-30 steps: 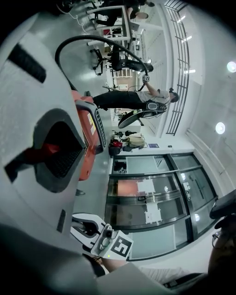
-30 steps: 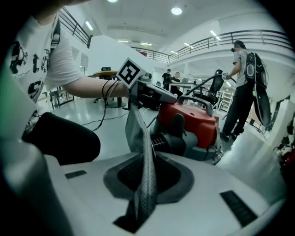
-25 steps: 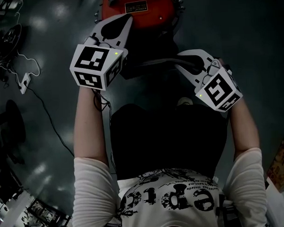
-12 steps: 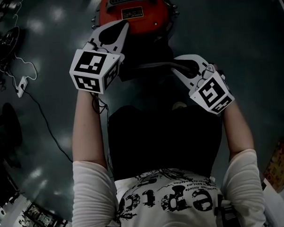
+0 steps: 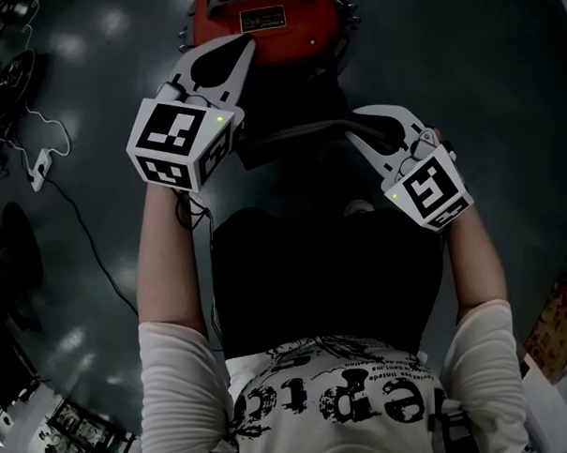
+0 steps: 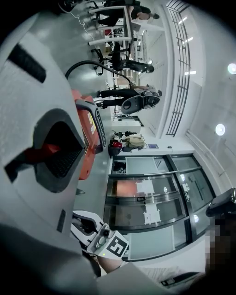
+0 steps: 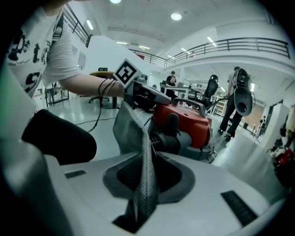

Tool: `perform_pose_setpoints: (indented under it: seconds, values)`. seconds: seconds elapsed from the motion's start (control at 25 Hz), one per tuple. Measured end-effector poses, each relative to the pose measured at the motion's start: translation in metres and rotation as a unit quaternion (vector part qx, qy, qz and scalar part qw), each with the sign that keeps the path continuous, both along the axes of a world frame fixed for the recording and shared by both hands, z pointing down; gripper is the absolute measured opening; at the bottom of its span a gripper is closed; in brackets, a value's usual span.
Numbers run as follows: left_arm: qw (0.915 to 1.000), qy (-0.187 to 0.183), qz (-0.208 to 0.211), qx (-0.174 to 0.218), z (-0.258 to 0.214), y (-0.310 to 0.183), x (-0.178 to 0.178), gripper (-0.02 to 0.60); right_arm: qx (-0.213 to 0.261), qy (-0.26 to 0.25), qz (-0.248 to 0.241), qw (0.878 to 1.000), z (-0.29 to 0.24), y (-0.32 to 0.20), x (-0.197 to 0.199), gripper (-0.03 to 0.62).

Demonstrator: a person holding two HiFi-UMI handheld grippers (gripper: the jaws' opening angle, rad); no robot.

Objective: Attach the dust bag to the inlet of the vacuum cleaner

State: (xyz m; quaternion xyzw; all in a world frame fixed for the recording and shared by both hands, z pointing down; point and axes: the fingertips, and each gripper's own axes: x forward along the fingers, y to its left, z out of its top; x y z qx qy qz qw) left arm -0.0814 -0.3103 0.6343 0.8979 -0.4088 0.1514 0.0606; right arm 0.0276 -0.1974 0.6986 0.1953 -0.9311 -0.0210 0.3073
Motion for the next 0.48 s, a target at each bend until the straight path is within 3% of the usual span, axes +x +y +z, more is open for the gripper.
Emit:
perform_pose_setpoints:
  seconds: [0.28,0.48]
  values:
    - [1.0,0.005,-0.002,0.001,-0.0023,0.0009,-0.0015,0.002,0.019,0.021,-0.019,0.999,-0.0084,-0.0024,-0.01,0.051]
    - [1.0,0.002,0.005,0.008,0.0,0.0,0.0003,0.003,-0.007,0.0,-0.001,1.0,0.0007,-0.0077,-0.0025,0.055]
